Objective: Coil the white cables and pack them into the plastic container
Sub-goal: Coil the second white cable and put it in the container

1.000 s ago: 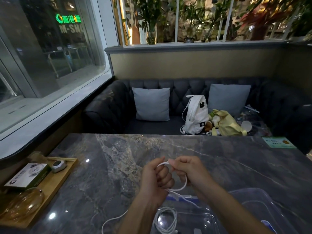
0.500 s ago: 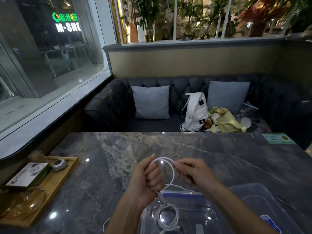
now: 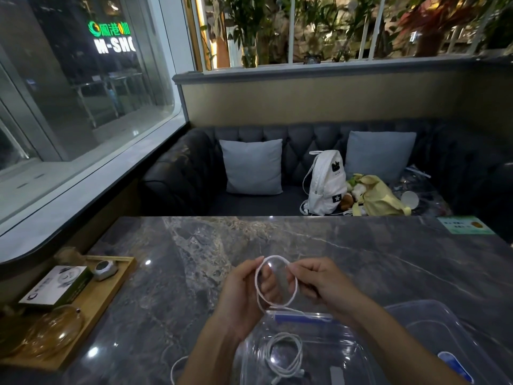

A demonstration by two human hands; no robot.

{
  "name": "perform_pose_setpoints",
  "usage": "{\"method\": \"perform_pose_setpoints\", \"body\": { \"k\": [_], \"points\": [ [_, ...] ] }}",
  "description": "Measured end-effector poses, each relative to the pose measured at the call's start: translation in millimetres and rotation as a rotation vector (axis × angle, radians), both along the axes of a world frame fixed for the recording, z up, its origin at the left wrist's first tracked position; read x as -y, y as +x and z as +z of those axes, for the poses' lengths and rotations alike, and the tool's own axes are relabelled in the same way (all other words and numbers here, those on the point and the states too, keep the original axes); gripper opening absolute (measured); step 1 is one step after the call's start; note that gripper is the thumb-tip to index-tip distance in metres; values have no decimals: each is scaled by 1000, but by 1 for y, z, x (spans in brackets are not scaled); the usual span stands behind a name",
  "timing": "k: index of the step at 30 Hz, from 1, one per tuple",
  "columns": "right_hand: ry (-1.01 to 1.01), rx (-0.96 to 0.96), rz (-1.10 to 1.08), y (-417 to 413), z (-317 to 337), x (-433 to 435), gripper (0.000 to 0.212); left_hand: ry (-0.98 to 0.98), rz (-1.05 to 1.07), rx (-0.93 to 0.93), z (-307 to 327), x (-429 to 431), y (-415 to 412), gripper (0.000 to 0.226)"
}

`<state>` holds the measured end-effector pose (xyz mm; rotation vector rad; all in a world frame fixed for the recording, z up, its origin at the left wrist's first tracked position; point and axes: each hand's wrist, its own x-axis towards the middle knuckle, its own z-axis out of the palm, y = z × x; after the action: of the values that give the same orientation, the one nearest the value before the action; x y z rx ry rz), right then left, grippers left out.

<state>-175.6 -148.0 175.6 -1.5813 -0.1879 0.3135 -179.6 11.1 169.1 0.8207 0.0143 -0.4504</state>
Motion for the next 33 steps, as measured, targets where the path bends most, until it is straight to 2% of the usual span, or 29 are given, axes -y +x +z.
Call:
{"method": "perform_pose_setpoints", "body": {
  "k": [3, 6, 8, 13, 18, 23, 26, 30, 33],
  "points": [
    [-171, 80, 89, 3, 4, 7, 34, 113, -233, -57, 7, -15, 7, 37],
    [-329, 178, 167, 5, 6, 7, 31, 246, -353, -57, 6, -19, 8, 37],
    [-359, 212, 188, 7, 5, 5, 28, 237, -392, -43, 5, -16, 6, 38],
    [-272, 235, 16, 15, -7, 17, 17, -45, -285, -82, 2, -24, 8, 38],
    [-150, 296, -211, 18, -21, 28, 35, -298, -186, -16, 4, -36, 3, 39],
    [-98, 298, -210, 17, -28, 15, 27, -521, -108, 72, 16, -41, 6, 29],
    [-96, 325, -227, 15, -29, 9, 24, -654, -69, 126, 29, -53, 13, 42],
    [-216, 520, -283, 17, -25, 4, 24, -634, 50, 164, 37, -67, 16, 44],
    [-355, 746, -326, 19, -27, -2, 21, -715, 33, 185, 33, -73, 18, 43]
  ]
}}
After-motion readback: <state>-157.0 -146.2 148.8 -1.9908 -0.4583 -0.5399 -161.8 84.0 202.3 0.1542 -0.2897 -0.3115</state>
